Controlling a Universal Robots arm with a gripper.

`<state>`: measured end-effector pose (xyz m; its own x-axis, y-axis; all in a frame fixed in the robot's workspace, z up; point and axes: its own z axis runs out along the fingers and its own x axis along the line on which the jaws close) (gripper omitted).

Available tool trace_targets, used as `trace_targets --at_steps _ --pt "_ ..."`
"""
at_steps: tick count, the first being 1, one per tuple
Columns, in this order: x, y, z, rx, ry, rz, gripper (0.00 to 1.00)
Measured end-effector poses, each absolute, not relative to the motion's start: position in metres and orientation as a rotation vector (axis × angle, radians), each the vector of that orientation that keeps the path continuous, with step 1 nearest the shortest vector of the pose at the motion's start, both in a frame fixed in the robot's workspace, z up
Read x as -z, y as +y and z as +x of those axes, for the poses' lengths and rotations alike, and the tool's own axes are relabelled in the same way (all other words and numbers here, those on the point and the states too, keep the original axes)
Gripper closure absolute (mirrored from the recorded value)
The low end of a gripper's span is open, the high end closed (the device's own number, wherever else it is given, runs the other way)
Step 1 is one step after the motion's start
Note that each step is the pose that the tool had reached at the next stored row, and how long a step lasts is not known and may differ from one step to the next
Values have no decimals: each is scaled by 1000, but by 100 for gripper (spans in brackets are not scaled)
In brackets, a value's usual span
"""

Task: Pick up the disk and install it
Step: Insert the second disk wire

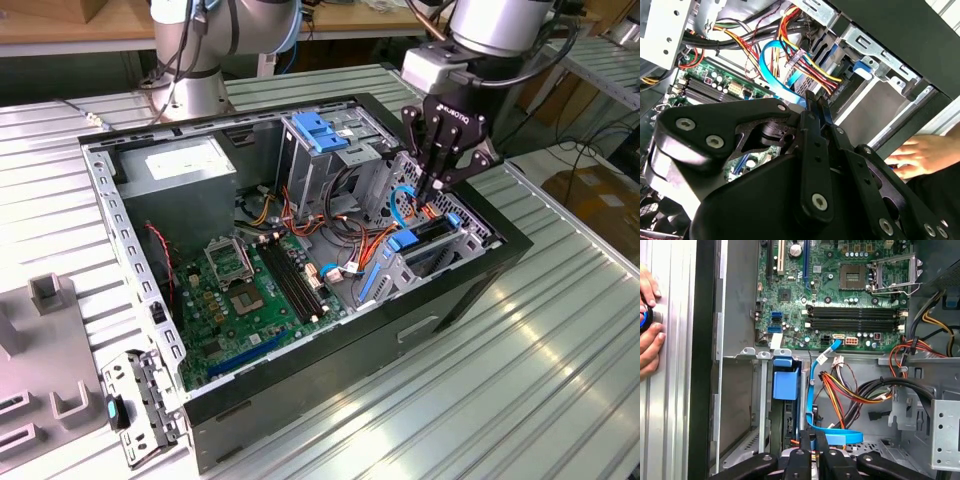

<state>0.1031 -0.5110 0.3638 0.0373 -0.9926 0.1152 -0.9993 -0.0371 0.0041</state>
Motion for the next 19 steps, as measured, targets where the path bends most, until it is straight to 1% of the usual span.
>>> trace_targets --at_steps 10,19 --pt "-362 -517 94 -125 -2150 2234 84" --pt "-358 -537 94 -64 -2183 2262 84"
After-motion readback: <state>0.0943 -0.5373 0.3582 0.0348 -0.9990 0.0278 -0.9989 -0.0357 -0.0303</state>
